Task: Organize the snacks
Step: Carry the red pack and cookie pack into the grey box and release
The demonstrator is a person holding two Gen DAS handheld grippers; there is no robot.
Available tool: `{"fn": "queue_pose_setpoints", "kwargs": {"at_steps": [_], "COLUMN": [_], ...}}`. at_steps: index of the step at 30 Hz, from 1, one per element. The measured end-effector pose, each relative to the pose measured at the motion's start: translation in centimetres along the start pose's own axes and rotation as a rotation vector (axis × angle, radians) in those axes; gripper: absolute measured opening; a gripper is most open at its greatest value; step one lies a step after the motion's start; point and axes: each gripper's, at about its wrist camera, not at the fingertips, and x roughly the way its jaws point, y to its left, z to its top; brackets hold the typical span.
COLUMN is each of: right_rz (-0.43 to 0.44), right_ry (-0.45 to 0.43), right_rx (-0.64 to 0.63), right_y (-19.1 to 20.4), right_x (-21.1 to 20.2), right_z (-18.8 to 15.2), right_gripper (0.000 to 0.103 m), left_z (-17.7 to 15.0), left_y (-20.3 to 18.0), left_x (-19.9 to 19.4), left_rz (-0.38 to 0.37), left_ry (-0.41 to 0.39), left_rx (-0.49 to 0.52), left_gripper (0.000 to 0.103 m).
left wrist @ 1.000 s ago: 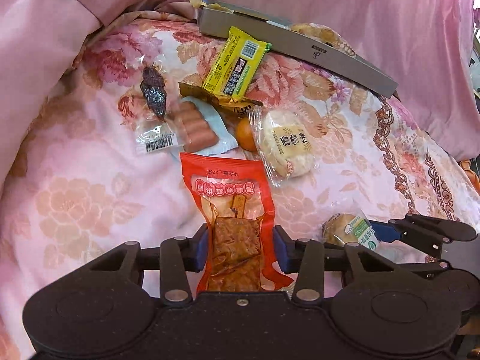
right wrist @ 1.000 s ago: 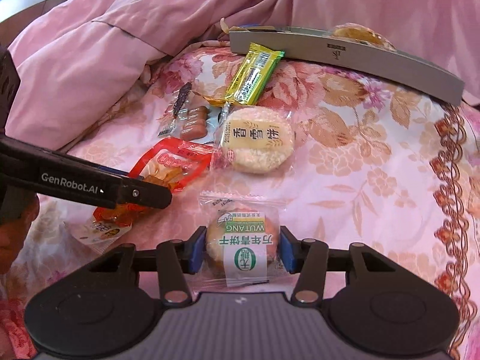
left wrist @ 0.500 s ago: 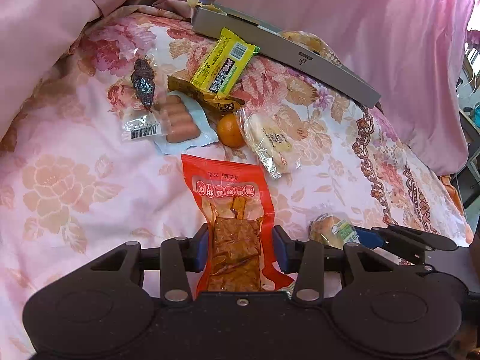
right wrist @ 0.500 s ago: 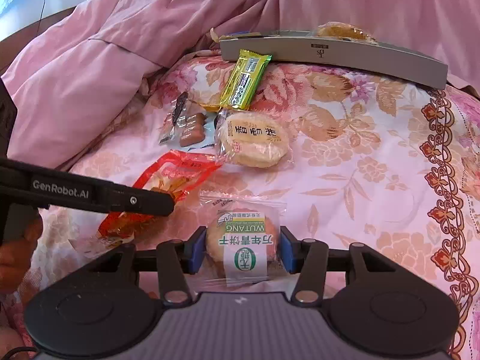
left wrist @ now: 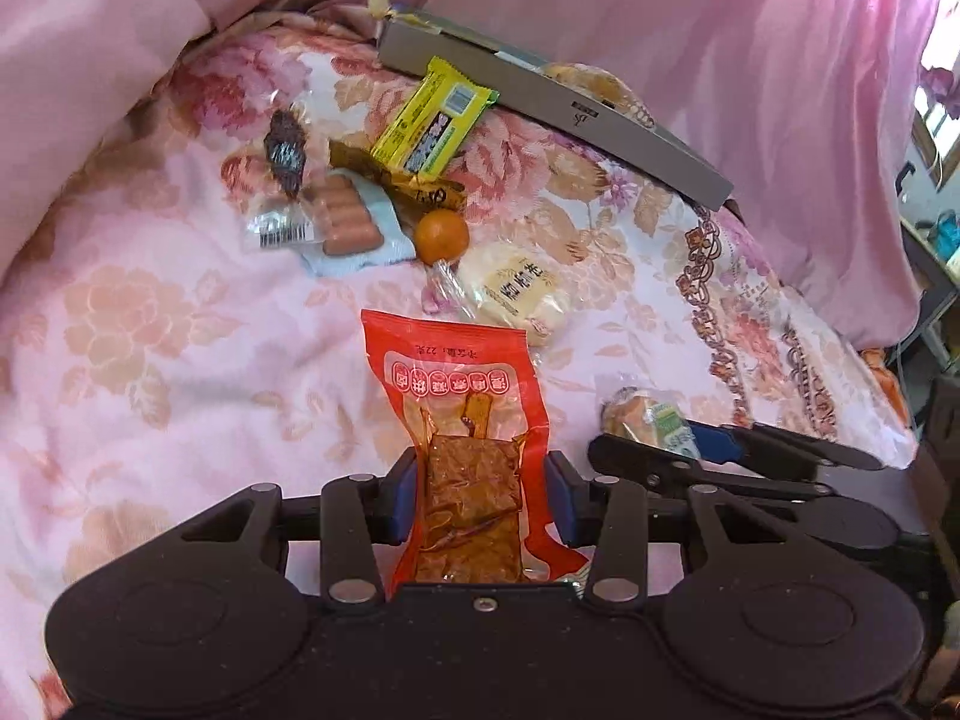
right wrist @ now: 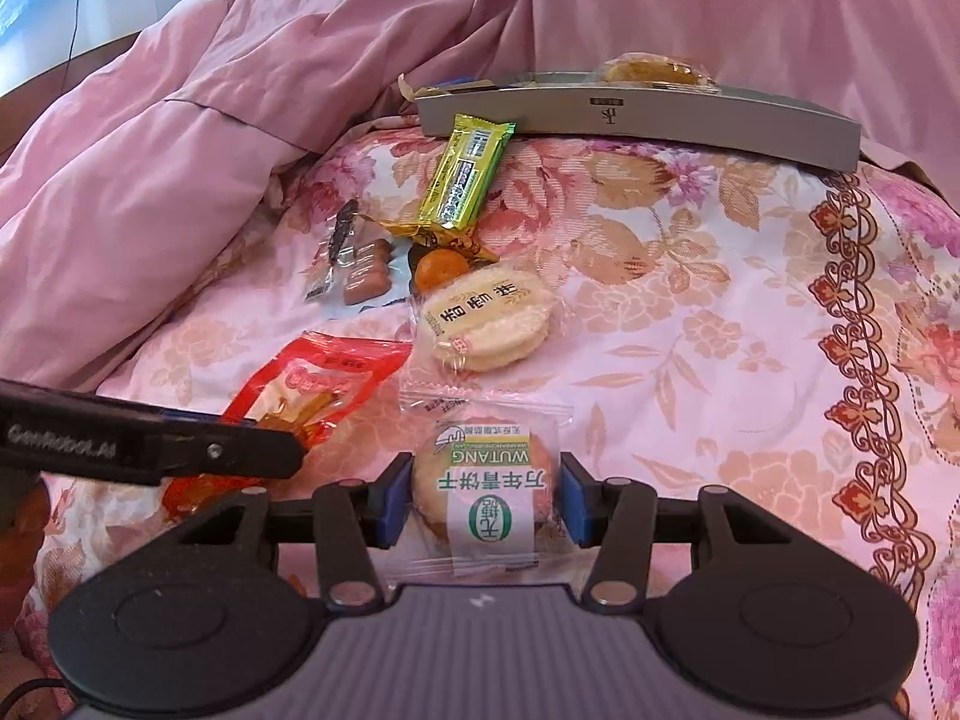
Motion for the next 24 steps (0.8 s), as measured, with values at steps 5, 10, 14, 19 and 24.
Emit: {"fn": "queue_pose_setpoints", "kwargs": {"at_steps": [5,10,14,19,24], "right_rz": [0.003,0.004,0.007,0.006,-0.012], "right_ry": [-0.003,-0.018,-0.038,-0.071,-0.127], "right_rx": [0.0,-0.018,-0.057,-0.095,-0.137], "right_y": [0.0,0.1,0.5,0.4,-0.6], "right_x": [-0.2,-0.5,-0.7,-0.8,-0.9], "right_z": [-0.1,0.4,1.5,4.2,8.7], "right_gripper": [0.054,0.054,0.054,0.054,0.054], "left_z": [-0.1,0.9,2.7,6.6,12.1], "left_y": [-0.1,-0.5,-0.8,-1.3,-2.2], "left_x": [-0.4,-0.6,-0.6,0.2,1.1], "left_rz": [0.001,0.0,0.001,0.02,0.024], "left_ry": [-0.032,-0.083,-0.124,-0.201,-0.286], "left_rx": [-0.009,0.005,0.001,0.003,0.006], "left_gripper": [0.045,0.045,0.045,0.045,0.045]}}
